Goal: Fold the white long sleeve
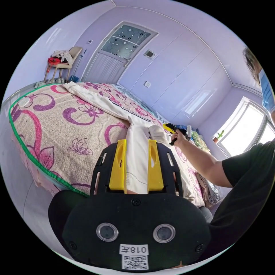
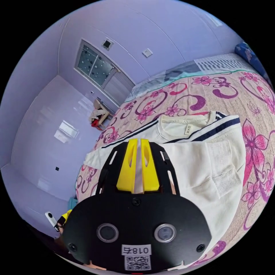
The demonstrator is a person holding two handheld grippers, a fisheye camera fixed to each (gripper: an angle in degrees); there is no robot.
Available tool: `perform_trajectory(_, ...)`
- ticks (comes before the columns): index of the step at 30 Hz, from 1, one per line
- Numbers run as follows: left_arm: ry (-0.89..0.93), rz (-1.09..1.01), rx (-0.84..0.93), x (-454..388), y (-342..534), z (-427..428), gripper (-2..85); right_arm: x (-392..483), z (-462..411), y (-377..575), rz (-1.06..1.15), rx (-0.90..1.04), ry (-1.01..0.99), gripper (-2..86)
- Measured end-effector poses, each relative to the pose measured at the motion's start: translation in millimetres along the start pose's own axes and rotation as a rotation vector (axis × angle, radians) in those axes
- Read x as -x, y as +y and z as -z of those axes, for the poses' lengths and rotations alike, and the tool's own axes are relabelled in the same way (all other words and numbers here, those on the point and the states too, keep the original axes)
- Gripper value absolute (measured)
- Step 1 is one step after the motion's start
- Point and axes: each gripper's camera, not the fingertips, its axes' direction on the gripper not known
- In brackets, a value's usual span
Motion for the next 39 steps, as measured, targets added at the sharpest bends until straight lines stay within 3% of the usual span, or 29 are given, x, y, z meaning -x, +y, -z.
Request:
perform_trajectory(4, -0.058, -0.034, 0.07, 3.3, -2.4, 3.4, 13.1, 100.3, -33.5, 12.5, 0.328, 0.13, 0.013, 7.3)
perform_trajectory(9, -0.04, -0.019, 0.213, 4.0, -5.9, -4.7, 16.4, 286.5, -137.0, 50.9, 0.816, 0.26, -0.044, 9.8)
perform_trajectory(14, 0.031, 0.052, 0.247, 15.6, 0.1, -11.2, 16.7, 409.5, -239.2, 98.2, 1.039, 0.335, -0.077, 10.7)
perform_trajectory(18, 0.032, 0.082, 0.282, 28.7, -2.7, -12.5, 16.5, 481.4, -314.7, 138.4, 1.166, 0.36, 0.009, 11.3)
perform_trajectory(27, 0.106, 0.089, 0.287, 45.5, -26.6, 1.1, 14.0, 527.4, -406.3, 182.8, 1.31, 0.431, 0.251, 10.9)
perform_trajectory(32, 0.112, 0.04, 0.311, 38.1, -42.1, 7.5, 7.4, 531.2, -394.5, 176.7, 1.3, 0.43, 0.303, 4.3)
perform_trajectory(39, 0.086, -0.025, 0.319, 16.6, -67.0, 20.1, 0.6, 496.8, -301.0, 86.9, 0.981, 0.301, 0.23, 2.9)
